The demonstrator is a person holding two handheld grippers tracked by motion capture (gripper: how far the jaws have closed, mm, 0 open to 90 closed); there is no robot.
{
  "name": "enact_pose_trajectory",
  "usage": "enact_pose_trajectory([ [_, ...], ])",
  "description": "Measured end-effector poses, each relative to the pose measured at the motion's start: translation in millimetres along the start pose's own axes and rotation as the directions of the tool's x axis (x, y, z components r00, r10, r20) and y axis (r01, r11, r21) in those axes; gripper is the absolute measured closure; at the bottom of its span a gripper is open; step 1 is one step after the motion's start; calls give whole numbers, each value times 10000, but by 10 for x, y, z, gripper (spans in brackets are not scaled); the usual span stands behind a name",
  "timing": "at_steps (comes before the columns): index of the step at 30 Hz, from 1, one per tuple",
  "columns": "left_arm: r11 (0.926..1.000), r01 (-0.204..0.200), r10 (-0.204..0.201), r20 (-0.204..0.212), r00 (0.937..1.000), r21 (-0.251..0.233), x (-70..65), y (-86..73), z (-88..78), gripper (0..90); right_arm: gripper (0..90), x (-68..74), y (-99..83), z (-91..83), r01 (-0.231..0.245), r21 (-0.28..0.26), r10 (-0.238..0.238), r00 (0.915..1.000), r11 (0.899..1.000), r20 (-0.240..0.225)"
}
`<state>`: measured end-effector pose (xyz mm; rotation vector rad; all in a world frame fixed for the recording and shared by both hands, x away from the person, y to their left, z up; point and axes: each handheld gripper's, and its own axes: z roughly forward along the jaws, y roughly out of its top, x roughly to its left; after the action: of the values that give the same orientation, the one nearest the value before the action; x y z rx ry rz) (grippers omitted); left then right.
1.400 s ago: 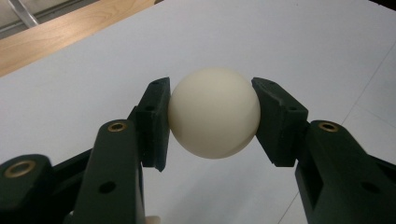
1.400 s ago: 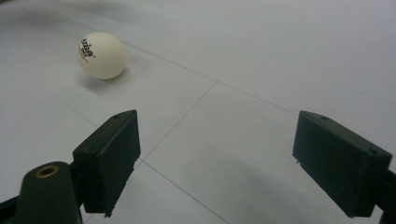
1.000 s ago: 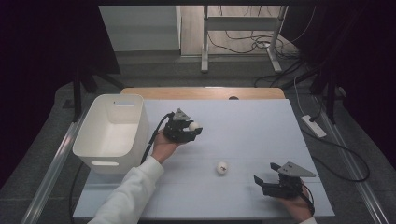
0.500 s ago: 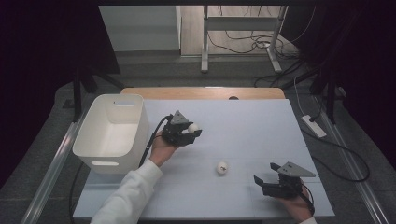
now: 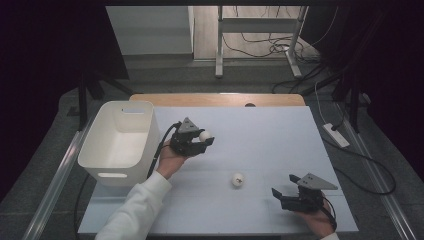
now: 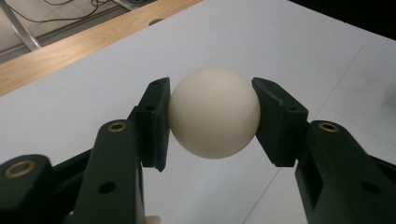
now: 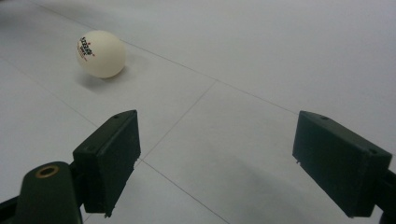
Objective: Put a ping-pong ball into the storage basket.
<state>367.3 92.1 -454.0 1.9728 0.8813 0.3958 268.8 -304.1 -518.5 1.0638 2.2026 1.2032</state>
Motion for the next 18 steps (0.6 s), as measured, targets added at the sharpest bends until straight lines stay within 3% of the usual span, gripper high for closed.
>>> enact_pose_trajectory([
  [9, 9996, 185, -187, -130, 9997, -208, 56, 11, -90, 502, 149, 1, 0, 0, 9, 2, -9, 10000, 10000, 4],
  [18, 9993, 107, -114, -192, 9998, -353, 70, 42, -174, 502, 148, 1, 0, 2, 7, -1, -7, 10000, 10000, 16],
])
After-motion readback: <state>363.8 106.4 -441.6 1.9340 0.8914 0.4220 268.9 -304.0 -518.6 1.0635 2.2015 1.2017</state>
